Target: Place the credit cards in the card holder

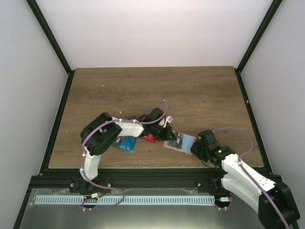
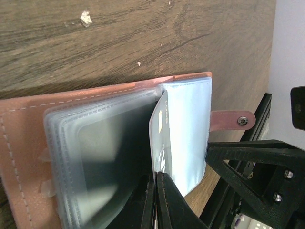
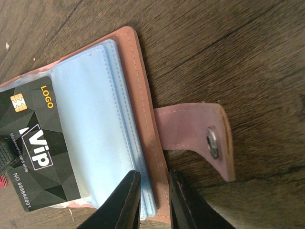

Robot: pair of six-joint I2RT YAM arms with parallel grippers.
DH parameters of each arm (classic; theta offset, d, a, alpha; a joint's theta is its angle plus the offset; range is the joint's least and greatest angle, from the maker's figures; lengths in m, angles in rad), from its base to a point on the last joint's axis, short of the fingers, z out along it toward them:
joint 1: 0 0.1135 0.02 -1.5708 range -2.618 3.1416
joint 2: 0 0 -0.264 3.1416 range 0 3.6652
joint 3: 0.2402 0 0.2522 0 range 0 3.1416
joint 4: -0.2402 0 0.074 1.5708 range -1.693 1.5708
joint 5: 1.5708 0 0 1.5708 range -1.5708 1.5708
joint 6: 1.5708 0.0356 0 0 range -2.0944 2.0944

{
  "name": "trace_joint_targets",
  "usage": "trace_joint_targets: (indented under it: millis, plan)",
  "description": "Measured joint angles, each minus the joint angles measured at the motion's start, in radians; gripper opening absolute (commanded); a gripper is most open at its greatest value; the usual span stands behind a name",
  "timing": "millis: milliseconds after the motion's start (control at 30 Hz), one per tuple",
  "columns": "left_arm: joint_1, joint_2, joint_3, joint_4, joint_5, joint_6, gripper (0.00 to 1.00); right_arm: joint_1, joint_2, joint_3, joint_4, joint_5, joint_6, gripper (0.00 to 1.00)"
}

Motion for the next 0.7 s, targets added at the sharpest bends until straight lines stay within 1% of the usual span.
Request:
trace_joint_targets:
  millis: [200,400,700]
  plan:
    - [-0.001,-0.011,-0.008,-0.010,-0.013,-0.013,0.04,0.000,0.000,0.000,0.002,0.000,-0.001,0.19]
    - [-0.001,-0.013,-0.007,-0.013,0.003,-0.009,0.04,0.000,0.000,0.000,0.003,0.000,-0.005,0.19]
    - [0.000,0.002,0.037,-0.057,0.047,0.041,0.04,0.000,0.012,0.000,0.013,0.000,-0.023,0.19]
